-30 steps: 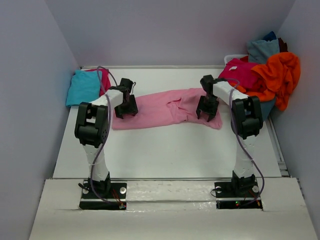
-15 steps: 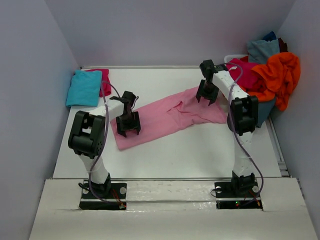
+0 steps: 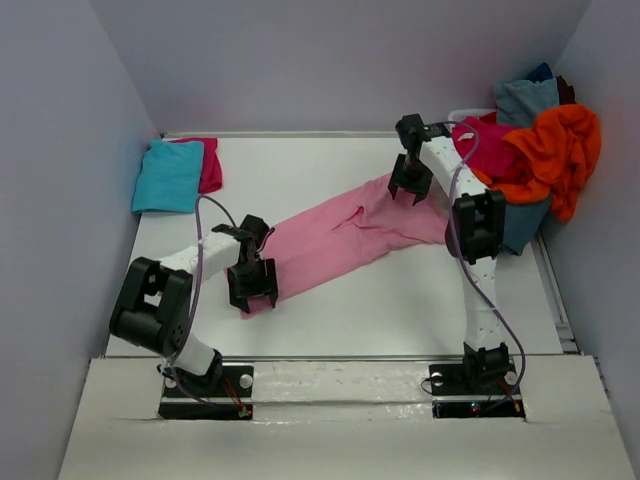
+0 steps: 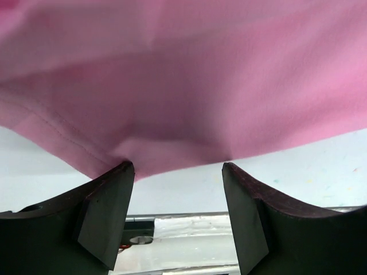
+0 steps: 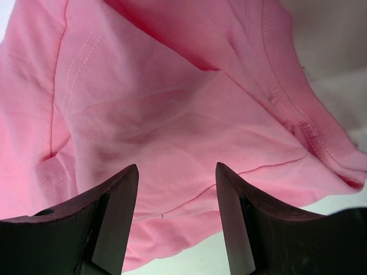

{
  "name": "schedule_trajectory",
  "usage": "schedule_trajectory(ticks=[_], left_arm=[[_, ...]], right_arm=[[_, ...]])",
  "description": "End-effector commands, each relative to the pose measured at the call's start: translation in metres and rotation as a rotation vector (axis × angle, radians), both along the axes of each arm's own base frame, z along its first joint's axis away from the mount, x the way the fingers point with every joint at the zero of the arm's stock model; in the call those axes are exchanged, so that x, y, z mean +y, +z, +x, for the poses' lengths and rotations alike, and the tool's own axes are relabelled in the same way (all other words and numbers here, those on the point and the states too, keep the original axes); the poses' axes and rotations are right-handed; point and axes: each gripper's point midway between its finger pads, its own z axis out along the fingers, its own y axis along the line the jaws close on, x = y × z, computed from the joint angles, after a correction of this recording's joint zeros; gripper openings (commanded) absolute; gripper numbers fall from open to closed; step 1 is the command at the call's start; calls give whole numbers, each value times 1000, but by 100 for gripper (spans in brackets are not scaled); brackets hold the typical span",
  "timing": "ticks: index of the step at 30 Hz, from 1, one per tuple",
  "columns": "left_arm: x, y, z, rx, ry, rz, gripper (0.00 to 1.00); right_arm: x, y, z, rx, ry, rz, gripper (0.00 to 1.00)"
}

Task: Fold and stack the t-shirts
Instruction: Rotate the rectangle-folded T-shirt at the center of the board.

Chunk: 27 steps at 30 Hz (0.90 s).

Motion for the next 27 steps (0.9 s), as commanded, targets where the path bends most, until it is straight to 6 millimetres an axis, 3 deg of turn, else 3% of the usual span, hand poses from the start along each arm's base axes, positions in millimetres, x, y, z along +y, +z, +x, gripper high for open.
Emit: schedule_trajectory(ticks=[1, 5, 11, 15, 16, 19, 24, 27], left_arm=[[3, 7, -30, 37, 6, -13, 76], [7, 14, -27, -5, -2, 1, 75], [-4, 63, 39, -208, -41, 36, 75], [-13, 75, 64, -252, -71, 38, 76], [-15, 75, 68, -254, -77, 38, 76], [-13, 69, 89, -269, -93, 98, 76], [-25, 54, 116, -269, -119, 97, 76], [-29, 48, 129, -275, -141, 104, 75]], right_arm=[[3, -1, 6, -3, 17, 19, 62], [6, 1, 5, -3, 12, 37, 62], [5, 23, -6, -48, -1, 56, 62], [-2, 27, -21, -34, -19, 36, 62], [-4, 19, -31, -3, -21, 29, 62], [-5, 24, -43, -13, -41, 41, 62], [-10, 6, -71, 35, -59, 41, 62], [-13, 3, -77, 34, -75, 33, 62]])
